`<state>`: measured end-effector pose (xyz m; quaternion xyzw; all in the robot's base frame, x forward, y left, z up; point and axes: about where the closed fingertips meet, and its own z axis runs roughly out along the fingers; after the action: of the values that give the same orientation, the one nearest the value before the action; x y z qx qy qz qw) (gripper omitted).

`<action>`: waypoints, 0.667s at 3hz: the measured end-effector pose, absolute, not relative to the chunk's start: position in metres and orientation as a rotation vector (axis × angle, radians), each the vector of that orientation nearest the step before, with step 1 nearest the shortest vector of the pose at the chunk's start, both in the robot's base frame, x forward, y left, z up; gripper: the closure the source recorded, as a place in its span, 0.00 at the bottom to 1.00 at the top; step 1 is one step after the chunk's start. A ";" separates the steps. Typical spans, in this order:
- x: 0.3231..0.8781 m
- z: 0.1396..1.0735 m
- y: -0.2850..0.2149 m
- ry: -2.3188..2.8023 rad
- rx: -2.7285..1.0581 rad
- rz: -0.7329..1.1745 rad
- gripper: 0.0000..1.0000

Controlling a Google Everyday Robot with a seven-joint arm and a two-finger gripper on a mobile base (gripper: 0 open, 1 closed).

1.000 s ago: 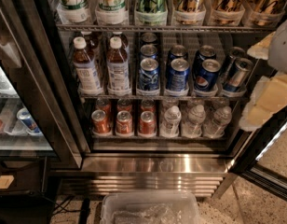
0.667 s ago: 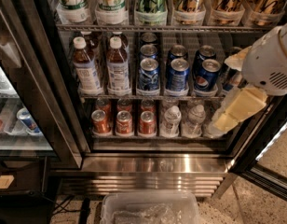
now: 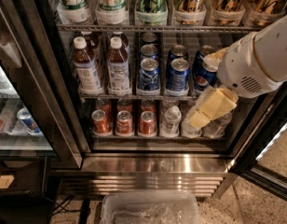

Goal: Pick blue plastic bottle from middle shelf of fridge

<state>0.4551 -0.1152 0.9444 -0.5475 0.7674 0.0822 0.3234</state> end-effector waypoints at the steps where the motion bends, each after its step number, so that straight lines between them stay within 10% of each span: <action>1: 0.455 0.928 -0.099 1.994 -1.393 0.235 0.00; 2: 0.456 0.876 -0.046 1.907 -1.342 0.328 0.00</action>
Offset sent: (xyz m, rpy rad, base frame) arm 0.0303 0.1019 -0.0971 0.2743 -0.1818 -0.0447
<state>0.4564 -0.0464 0.8760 -0.5262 0.7481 0.1288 0.3833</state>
